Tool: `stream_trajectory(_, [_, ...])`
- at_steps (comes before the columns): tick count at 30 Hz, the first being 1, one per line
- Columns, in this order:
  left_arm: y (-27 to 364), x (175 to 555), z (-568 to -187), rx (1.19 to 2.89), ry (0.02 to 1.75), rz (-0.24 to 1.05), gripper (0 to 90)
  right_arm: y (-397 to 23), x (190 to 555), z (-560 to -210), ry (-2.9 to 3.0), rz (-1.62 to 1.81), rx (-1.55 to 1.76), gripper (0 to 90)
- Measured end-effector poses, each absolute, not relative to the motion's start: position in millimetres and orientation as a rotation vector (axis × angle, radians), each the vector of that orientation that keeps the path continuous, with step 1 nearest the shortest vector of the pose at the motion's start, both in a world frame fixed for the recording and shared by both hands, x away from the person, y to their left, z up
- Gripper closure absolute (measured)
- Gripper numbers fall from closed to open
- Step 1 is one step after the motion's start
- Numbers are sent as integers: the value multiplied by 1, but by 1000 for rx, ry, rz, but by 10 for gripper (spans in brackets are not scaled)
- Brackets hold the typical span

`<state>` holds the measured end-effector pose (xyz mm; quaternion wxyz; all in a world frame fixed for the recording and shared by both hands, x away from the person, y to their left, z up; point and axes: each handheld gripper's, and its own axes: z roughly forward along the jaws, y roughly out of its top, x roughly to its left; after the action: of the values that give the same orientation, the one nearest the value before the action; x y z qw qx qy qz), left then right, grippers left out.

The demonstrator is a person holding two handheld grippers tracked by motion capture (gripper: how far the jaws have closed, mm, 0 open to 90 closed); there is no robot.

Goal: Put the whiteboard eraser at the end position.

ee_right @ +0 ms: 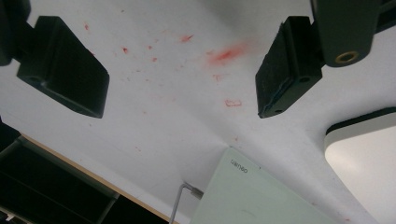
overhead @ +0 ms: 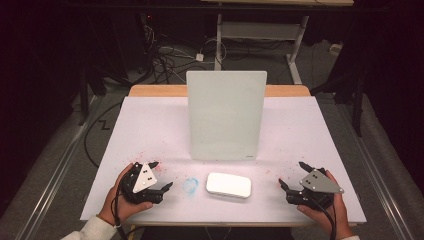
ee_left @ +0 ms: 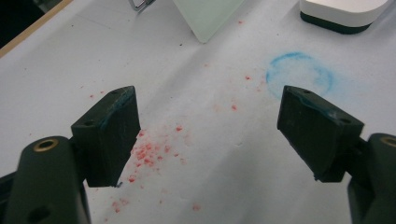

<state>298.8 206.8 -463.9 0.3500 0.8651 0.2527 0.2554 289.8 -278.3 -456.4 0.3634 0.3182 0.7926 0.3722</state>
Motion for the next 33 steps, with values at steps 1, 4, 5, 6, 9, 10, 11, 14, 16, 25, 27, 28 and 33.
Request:
stream_trajectory(1, [206, 299, -464, 2243, 654, 660, 202, -279, 290, -457, 2040, 955, 817, 183])
stream_trajectory(4, [205, 299, -465, 2246, 654, 659, 202, -279, 290, -457, 2037, 960, 820, 184])
stream_trajectory(5, [205, 299, -465, 2247, 654, 659, 202, -280, 290, -456, 2037, 962, 818, 184])
stream_trajectory(6, [205, 299, -465, 2248, 654, 659, 202, -280, 290, -456, 2034, 961, 820, 184])
stream_trajectory(9, [205, 299, -465, 2249, 653, 658, 202, -280, 290, -456, 2035, 960, 819, 185])
stream_trajectory(10, [205, 299, -465, 2249, 653, 659, 202, -280, 290, -456, 2035, 957, 816, 186])
stream_trajectory(11, [205, 299, -465, 2248, 653, 659, 202, -279, 290, -457, 2038, 956, 813, 186])
stream_trajectory(14, [205, 299, -465, 2248, 655, 658, 202, -278, 290, -457, 2042, 951, 812, 186])
stream_trajectory(16, [205, 300, -465, 2247, 655, 657, 203, -278, 290, -457, 2042, 955, 812, 186])
stream_trajectory(25, [205, 301, -466, 2250, 658, 651, 202, -279, 291, -458, 2047, 948, 809, 186])
stream_trajectory(27, [204, 302, -466, 2250, 659, 650, 203, -279, 291, -459, 2046, 949, 815, 186])
stream_trajectory(28, [204, 302, -466, 2250, 661, 650, 202, -280, 291, -459, 2046, 948, 815, 186])
stream_trajectory(33, [204, 303, -466, 2247, 665, 650, 203, -281, 292, -458, 2039, 949, 816, 185])
